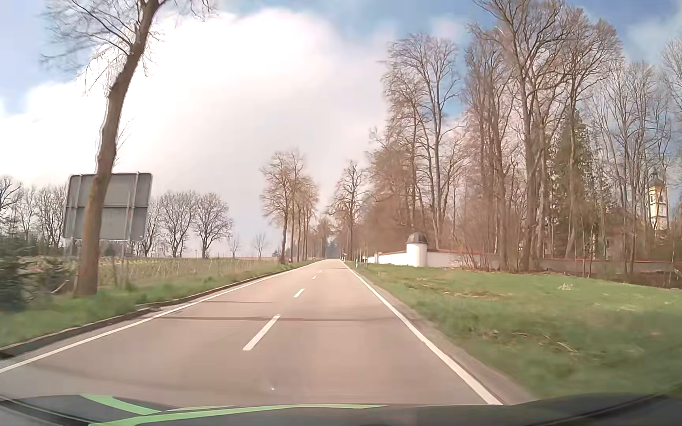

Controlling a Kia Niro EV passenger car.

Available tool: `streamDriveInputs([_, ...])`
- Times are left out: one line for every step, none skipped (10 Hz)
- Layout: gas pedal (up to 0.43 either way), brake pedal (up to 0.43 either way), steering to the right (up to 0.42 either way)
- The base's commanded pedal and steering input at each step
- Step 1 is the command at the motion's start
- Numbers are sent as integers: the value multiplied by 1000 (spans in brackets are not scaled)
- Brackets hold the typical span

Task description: Follow the waypoints while adhering to traffic rules and regulations

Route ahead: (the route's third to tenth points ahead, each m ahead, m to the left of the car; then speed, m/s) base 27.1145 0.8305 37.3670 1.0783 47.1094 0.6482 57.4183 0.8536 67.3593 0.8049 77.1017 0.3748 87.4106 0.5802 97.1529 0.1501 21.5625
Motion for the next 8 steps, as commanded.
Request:
streamDriveInputs([531,0,0])
streamDriveInputs([531,0,-1])
streamDriveInputs([531,0,-1])
streamDriveInputs([531,0,-1])
streamDriveInputs([531,0,-1])
streamDriveInputs([531,0,-1])
streamDriveInputs([531,0,-1])
streamDriveInputs([531,0,-1])
